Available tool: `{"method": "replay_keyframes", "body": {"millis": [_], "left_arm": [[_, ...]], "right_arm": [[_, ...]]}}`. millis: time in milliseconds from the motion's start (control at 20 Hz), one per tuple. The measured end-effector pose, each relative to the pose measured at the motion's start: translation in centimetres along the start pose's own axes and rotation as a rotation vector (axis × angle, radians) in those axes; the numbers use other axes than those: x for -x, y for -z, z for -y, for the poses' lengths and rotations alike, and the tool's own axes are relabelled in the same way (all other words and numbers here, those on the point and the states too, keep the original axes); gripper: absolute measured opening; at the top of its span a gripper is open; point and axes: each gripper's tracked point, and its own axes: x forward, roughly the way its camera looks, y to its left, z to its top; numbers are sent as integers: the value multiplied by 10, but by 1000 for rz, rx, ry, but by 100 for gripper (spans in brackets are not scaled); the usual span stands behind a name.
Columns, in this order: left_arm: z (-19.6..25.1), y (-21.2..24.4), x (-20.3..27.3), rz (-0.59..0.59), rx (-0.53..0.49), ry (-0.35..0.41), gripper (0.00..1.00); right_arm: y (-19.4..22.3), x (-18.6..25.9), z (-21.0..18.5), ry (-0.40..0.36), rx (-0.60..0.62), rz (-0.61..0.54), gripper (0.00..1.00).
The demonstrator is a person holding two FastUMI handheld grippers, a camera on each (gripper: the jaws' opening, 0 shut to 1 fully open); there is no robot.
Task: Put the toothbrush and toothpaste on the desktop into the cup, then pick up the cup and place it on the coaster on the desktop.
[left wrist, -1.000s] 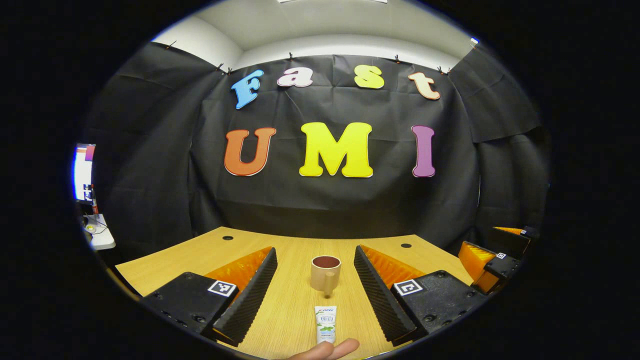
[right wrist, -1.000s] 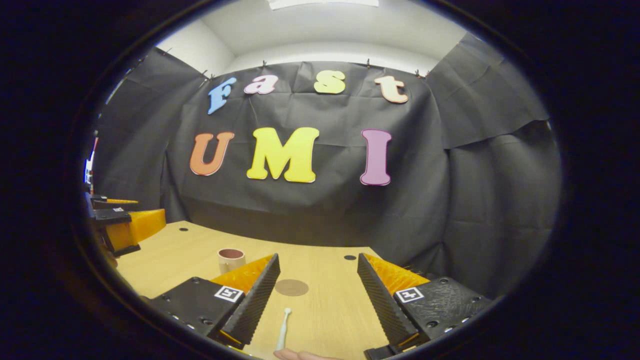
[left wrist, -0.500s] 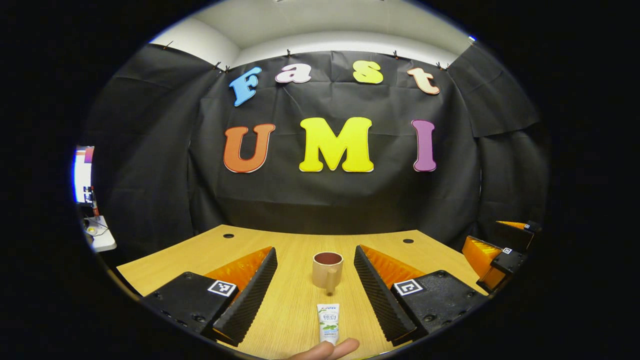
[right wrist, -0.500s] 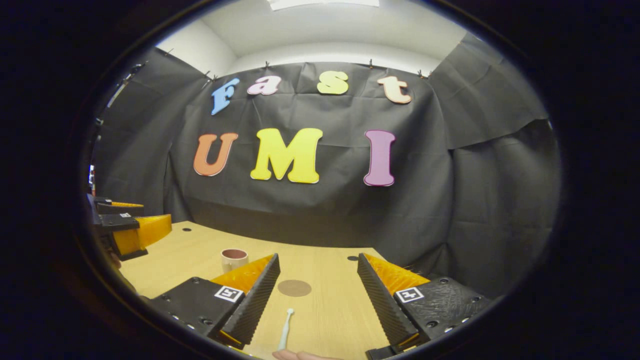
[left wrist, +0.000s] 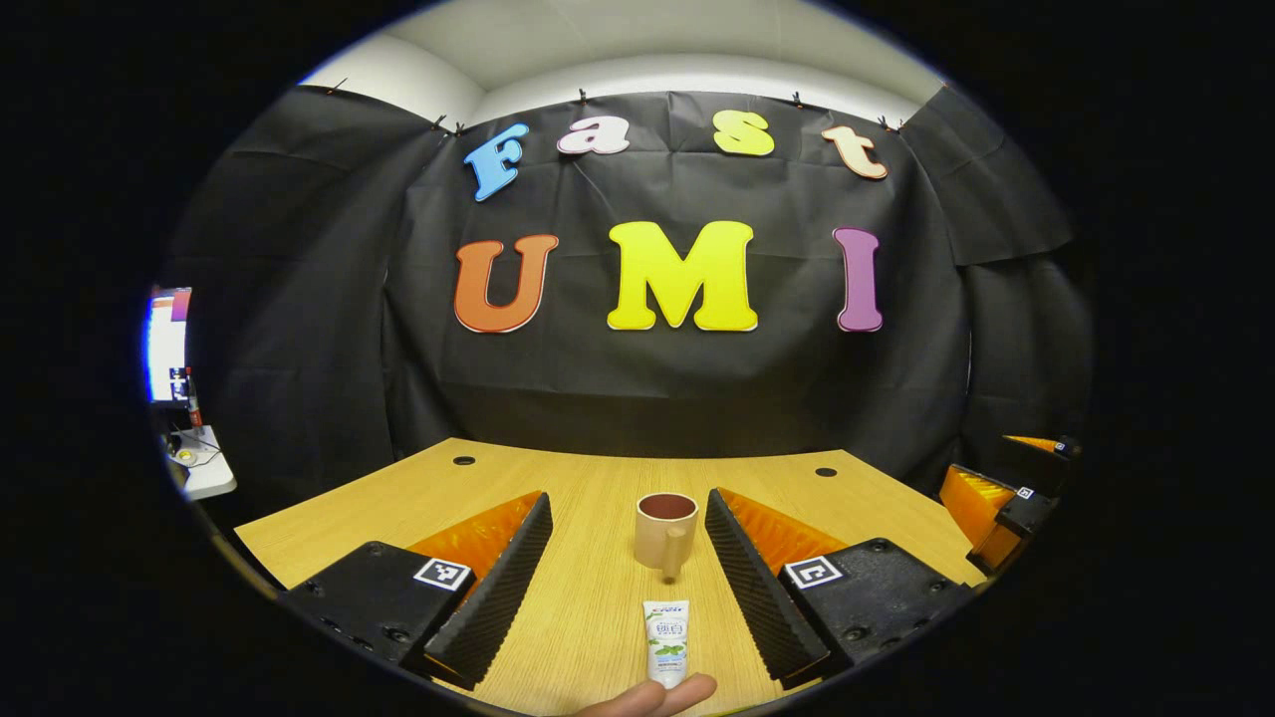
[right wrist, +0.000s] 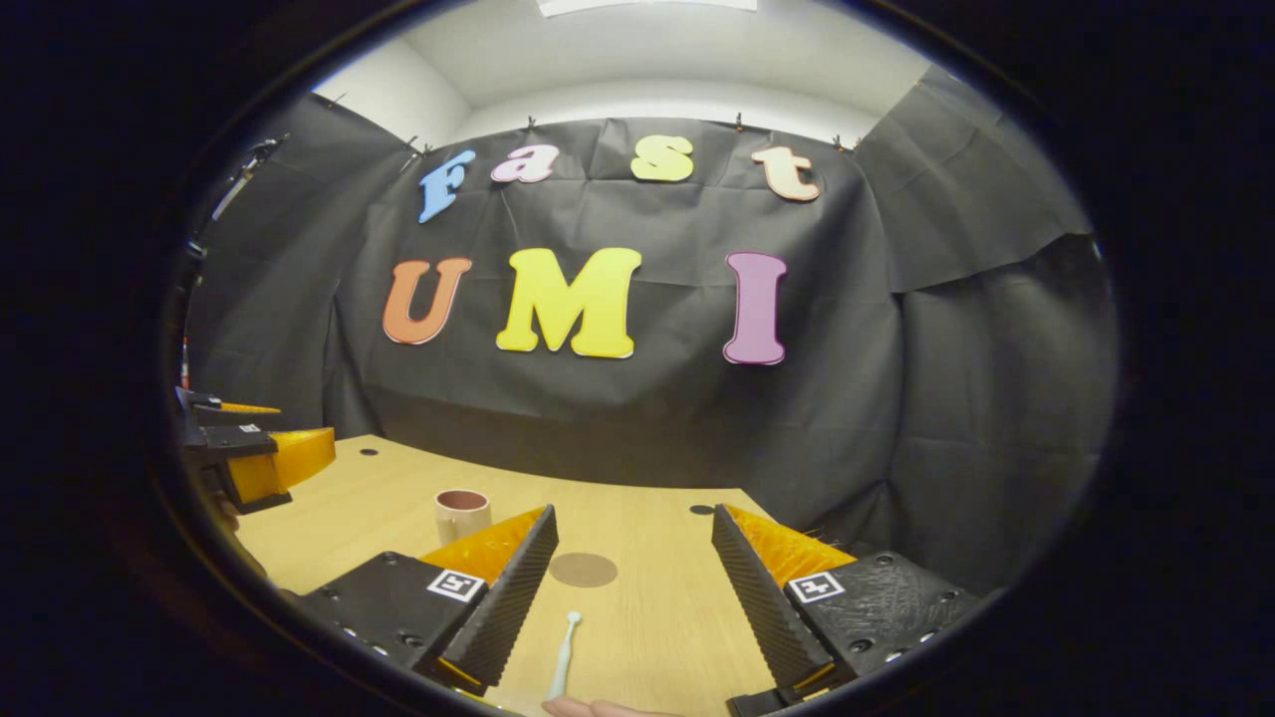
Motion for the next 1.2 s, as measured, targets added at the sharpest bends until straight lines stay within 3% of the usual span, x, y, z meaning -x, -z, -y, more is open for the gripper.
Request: {"method": "replay_keyframes", "body": {"millis": [200, 600, 700, 900, 1050, 1200], "left_arm": [[7, 33, -7, -93, 21, 17, 98], [21, 149, -10, -399, -29, 36, 99], [23, 170, -10, -469, 0, 46, 99], [29, 190, -8, -548, 36, 42, 98], [37, 200, -2, -615, 62, 86, 98], [43, 214, -2, -657, 61, 94, 93]], "right_arm": [[1, -1, 0, 6, 18, -1, 94], [7, -9, 9, 27, 7, -20, 96], [9, -11, 9, 25, 5, -32, 94], [7, -13, 19, 53, -10, -27, 94], [8, -15, 22, 61, -31, -31, 96], [10, -16, 19, 57, -29, -41, 94]]}}
